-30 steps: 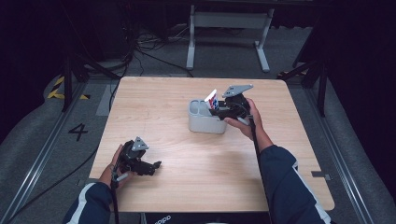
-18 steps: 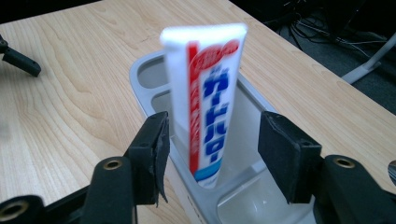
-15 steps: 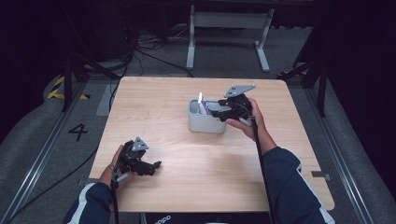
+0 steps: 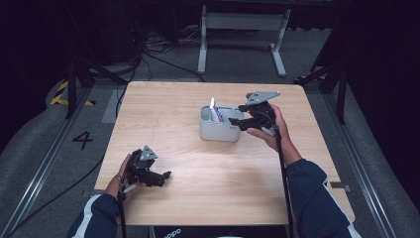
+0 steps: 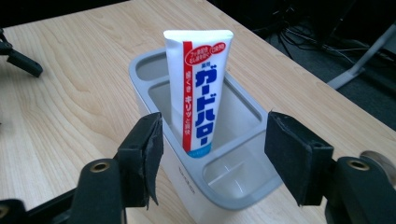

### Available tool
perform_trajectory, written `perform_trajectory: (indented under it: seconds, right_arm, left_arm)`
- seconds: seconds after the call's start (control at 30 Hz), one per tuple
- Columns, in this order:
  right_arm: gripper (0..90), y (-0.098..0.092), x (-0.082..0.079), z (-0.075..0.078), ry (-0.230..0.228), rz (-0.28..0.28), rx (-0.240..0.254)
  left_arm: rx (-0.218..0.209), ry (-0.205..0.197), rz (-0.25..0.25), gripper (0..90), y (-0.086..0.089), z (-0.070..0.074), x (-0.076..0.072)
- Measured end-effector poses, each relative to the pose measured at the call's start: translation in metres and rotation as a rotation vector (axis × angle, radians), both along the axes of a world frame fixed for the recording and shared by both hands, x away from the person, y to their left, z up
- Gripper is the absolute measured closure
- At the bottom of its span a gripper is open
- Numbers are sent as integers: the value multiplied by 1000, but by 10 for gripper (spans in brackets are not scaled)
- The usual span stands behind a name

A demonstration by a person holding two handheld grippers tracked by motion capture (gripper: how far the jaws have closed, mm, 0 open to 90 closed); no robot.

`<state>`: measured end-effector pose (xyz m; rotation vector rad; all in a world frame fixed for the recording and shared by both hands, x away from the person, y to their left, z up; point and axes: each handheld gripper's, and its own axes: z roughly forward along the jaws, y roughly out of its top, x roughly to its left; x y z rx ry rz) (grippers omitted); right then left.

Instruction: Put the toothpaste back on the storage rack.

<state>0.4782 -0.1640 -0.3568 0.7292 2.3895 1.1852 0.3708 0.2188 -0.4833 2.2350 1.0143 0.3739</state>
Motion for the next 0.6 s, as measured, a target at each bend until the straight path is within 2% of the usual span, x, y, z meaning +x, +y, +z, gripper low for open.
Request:
perform_trajectory:
  seconds: [0.33,0.6]
  right_arm:
    - [348,-17,-14,8,-44,-4,-20]
    - [332,-32,-30,11,-73,-19,-82]
  left_arm:
    - [0,0,1,4,0,0,0]
    - [0,0,1,4,0,0,0]
